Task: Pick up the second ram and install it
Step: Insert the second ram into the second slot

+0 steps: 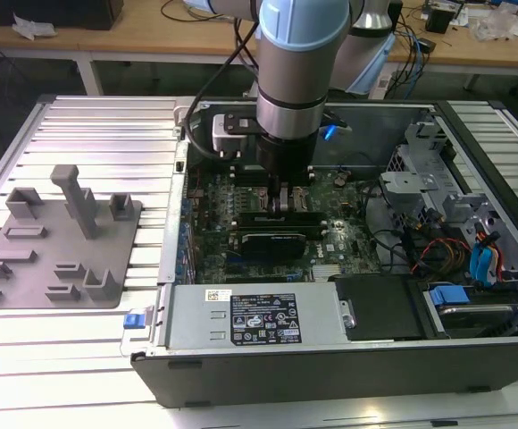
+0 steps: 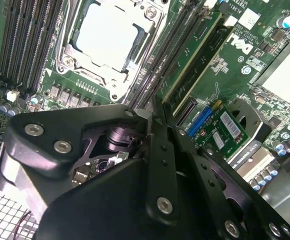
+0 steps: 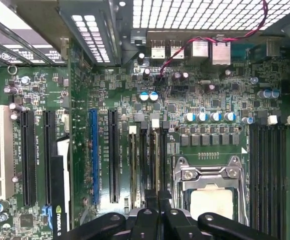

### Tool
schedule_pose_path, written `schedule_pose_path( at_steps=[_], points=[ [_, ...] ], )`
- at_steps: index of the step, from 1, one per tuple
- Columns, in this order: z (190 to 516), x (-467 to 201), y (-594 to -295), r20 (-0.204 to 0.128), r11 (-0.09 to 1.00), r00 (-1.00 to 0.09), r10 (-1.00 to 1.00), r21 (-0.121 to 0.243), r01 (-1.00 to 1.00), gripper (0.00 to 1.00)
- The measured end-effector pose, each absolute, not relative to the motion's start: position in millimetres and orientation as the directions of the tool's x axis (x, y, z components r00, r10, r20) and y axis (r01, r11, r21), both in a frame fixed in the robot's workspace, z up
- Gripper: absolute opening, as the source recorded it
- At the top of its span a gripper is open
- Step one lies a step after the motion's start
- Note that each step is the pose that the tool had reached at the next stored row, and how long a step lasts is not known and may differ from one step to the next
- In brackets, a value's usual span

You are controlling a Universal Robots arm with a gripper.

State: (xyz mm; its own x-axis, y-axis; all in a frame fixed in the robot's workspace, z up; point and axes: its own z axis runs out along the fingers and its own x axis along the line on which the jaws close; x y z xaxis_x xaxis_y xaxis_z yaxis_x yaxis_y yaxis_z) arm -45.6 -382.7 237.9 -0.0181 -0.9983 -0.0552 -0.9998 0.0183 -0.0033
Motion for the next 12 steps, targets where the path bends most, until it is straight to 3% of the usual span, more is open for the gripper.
schedule_pose_path(
  at_steps=[12],
  points=[
    [237.1, -45.0, -381.6, -0.055, 0.020, -0.019, -0.998, -0.003, -1.000, 0.09]
  ],
)
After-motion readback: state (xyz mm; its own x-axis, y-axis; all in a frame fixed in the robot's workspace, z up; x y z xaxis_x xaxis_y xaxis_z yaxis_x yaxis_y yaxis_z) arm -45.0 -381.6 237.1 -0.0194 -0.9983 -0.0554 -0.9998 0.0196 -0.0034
